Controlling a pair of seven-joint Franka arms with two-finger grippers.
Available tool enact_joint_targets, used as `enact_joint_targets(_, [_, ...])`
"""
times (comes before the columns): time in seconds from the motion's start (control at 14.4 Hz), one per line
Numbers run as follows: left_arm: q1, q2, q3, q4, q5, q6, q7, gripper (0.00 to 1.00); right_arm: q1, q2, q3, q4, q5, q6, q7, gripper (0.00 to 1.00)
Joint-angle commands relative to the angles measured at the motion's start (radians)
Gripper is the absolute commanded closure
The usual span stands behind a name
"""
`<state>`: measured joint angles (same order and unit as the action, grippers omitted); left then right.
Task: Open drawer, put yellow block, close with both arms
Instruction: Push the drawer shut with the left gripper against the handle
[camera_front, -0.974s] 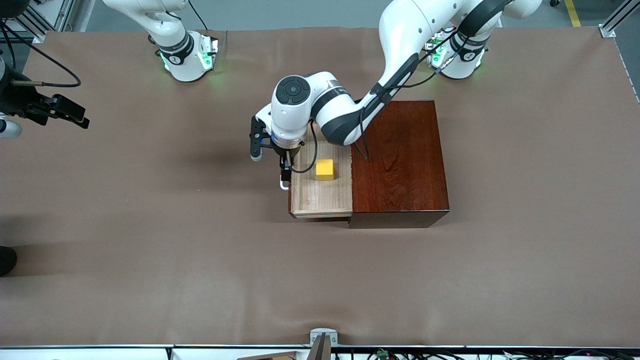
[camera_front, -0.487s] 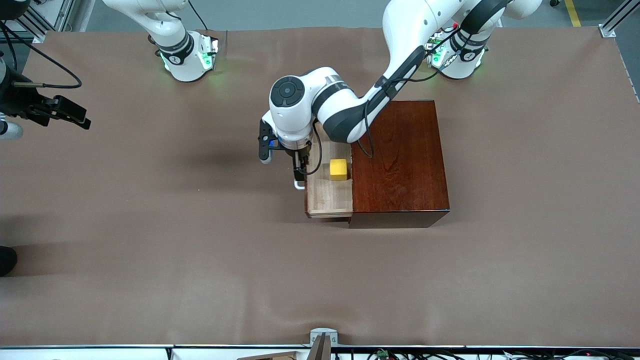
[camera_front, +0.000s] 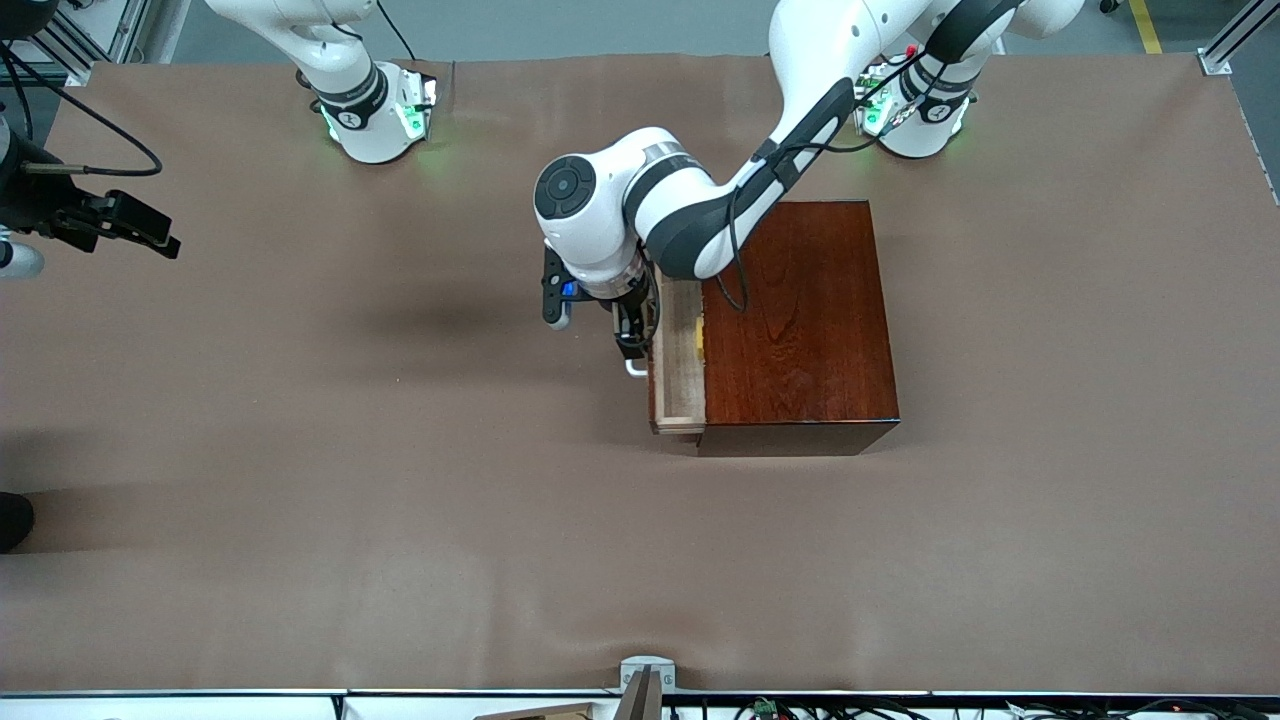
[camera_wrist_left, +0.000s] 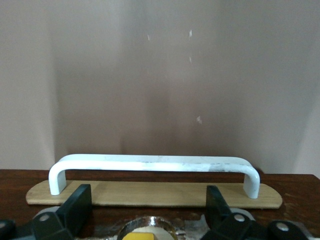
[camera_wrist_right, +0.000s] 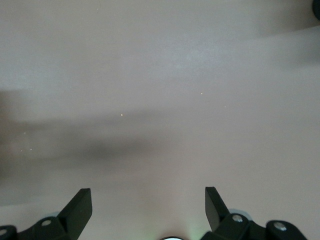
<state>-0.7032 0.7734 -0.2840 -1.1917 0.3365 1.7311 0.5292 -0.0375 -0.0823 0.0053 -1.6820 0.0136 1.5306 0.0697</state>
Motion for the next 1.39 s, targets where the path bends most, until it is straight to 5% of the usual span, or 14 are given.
enact_joint_targets(0.0, [0.010, -0.048, 0.011, -0.045, 0.038, -0.100, -0.012, 0.00, -0.013, 0.000, 0.008, 0.015, 0.009, -0.013, 0.010, 0.00])
enact_joint_targets(0.76, [0.013, -0.057, 0.017, -0.048, 0.092, -0.194, -0.015, 0.00, -0.012, 0.000, 0.008, 0.015, 0.009, -0.024, 0.015, 0.00])
enact_joint_targets(1.04, [0.014, -0.069, -0.001, -0.042, 0.081, -0.044, -0.199, 0.00, -0.010, 0.001, 0.008, 0.015, 0.009, -0.026, 0.015, 0.00])
enact_joint_targets(1.32, [0.027, -0.190, 0.008, -0.040, 0.014, 0.005, -0.392, 0.00, -0.004, 0.003, 0.010, 0.015, 0.009, -0.024, 0.013, 0.00])
